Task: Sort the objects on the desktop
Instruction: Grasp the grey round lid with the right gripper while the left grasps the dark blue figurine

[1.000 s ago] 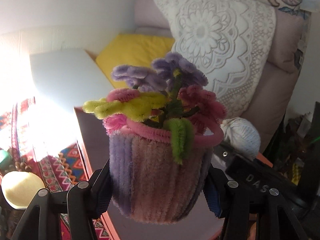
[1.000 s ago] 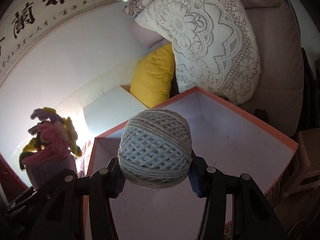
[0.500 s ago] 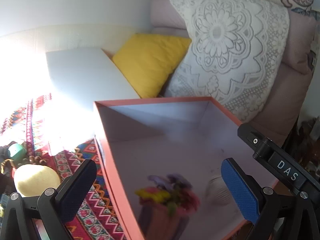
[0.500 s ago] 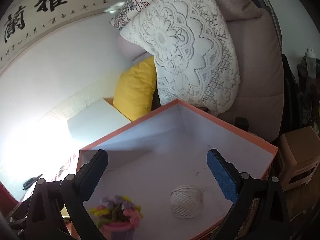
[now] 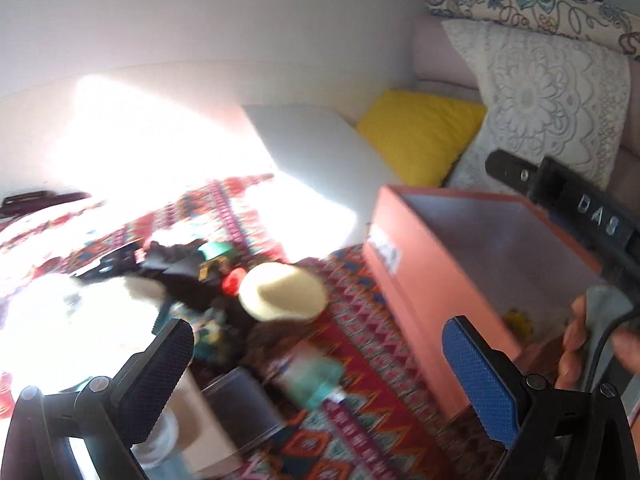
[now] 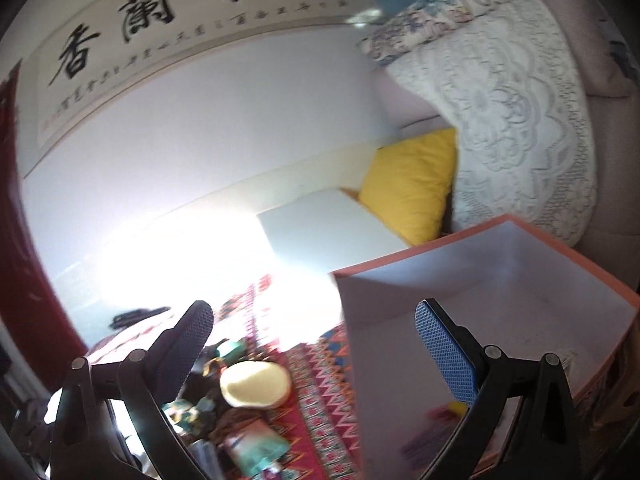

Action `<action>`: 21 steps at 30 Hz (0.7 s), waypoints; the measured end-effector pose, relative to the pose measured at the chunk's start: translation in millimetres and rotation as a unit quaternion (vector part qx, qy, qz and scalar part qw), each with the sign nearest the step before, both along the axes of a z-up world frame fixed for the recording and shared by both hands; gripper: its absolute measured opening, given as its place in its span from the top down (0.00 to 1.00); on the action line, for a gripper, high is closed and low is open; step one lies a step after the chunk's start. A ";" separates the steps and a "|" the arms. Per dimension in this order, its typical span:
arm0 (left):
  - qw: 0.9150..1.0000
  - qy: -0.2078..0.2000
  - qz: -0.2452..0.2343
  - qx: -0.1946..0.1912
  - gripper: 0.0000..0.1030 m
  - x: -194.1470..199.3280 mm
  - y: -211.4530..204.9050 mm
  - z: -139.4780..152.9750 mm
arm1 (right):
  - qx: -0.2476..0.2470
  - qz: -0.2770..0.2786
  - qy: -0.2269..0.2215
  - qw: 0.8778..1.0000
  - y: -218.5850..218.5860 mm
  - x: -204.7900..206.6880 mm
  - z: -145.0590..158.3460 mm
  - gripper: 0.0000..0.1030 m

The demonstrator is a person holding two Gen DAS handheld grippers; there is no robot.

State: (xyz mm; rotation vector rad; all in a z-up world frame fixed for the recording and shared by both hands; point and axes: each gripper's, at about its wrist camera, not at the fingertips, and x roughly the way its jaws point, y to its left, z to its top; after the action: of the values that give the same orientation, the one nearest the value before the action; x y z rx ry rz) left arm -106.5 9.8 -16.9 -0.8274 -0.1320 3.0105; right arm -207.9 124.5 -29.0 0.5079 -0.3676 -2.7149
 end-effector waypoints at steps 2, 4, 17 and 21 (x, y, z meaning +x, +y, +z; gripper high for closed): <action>0.999 -0.016 0.029 -0.026 0.01 27.5 -34.0 -15.8 | 0.009 0.084 -0.016 0.996 -44.7 7.6 -9.9 0.00; 0.996 -0.042 0.057 -0.044 0.01 49.3 -69.6 -33.1 | 0.029 0.169 -0.035 0.985 -91.9 18.4 -25.4 0.01; 0.983 -0.147 0.110 -0.012 0.01 54.6 -184.2 -123.4 | 0.141 0.288 -0.153 0.935 -232.1 24.7 -116.1 0.22; 0.978 -0.168 0.121 0.009 0.01 38.1 -201.2 -139.6 | 0.144 0.293 -0.159 0.932 -241.4 14.3 -123.3 0.22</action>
State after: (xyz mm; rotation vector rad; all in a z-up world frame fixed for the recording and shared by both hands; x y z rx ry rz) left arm -68.4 -191.5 -156.5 -1.4107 -0.2821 3.0457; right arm -193.6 -116.9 -152.3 0.9684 0.1056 -2.1050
